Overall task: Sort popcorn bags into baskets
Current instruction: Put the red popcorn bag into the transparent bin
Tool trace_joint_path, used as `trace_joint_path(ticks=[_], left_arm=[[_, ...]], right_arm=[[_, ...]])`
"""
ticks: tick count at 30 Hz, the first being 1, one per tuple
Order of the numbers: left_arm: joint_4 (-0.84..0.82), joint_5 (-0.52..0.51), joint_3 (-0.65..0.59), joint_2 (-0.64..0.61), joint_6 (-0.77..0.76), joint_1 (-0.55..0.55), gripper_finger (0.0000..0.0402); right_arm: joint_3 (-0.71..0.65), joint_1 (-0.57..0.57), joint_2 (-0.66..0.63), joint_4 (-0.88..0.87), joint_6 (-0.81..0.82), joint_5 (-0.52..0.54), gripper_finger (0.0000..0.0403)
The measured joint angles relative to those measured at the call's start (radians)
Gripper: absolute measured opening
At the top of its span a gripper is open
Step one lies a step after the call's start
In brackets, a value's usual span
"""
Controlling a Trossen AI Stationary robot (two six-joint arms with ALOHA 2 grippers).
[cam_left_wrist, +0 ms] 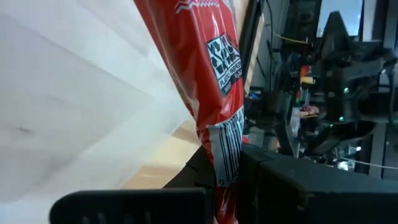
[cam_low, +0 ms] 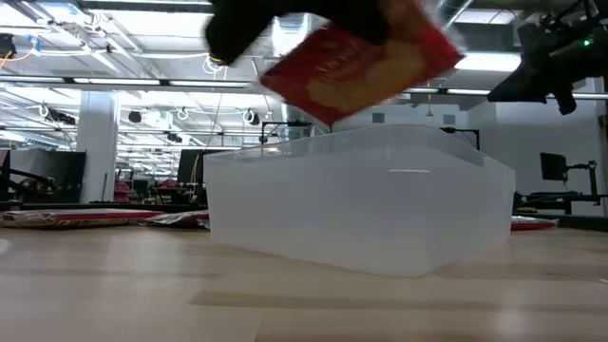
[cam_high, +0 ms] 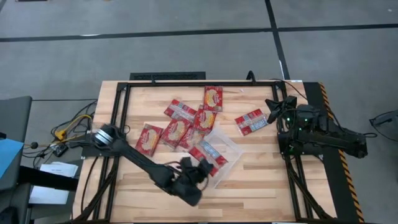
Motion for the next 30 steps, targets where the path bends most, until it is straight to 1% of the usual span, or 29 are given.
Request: trace_joint_path(ticks=[4, 6, 9, 12, 16, 20, 23, 25, 30], left_arm=[[-0.037, 0.007, 0.114, 0.106, -0.03, 0.039, 0.0002], [-0.054, 0.035, 0.15, 0.149, -0.027, 0.065, 0.0002], [-0.049, 0.11, 0.182, 0.196, -0.015, 0.1, 0.0002], [-0.042, 0.135, 0.192, 0.228, -0.02, 0.129, 0.0004], [-0.072, 0.176, 0.191, 0.23, -0.038, 0.158, 0.001], [-0.085, 0.196, 0.191, 0.23, -0.029, 0.185, 0.001], [-0.078, 0.243, 0.191, 0.23, -0.022, 0.204, 0.0012], [-0.084, 0.27, 0.191, 0.23, -0.01, 0.215, 0.0017], [-0.096, 0.289, 0.191, 0.23, -0.003, 0.233, 0.0037]], right_arm=[[0.0, 0.0, 0.0, -0.033, 0.0, 0.0, 0.0046], [0.0, 0.0, 0.0, -0.035, 0.0, 0.0, 0.0046], [0.0, 0.0, 0.0, -0.036, 0.0, -0.001, 0.0046], [0.0, 0.0, 0.0, -0.036, 0.0, -0.002, 0.0046], [0.0, 0.0, 0.0, -0.035, 0.0, -0.003, 0.0046], [0.0, 0.0, 0.0, -0.035, 0.0, -0.004, 0.0046], [0.0, 0.0, 0.0, -0.035, 0.0, -0.004, 0.0046], [0.0, 0.0, 0.0, -0.035, 0.0, -0.004, 0.0046], [0.0, 0.0, 0.0, -0.035, 0.0, -0.004, 0.0046]])
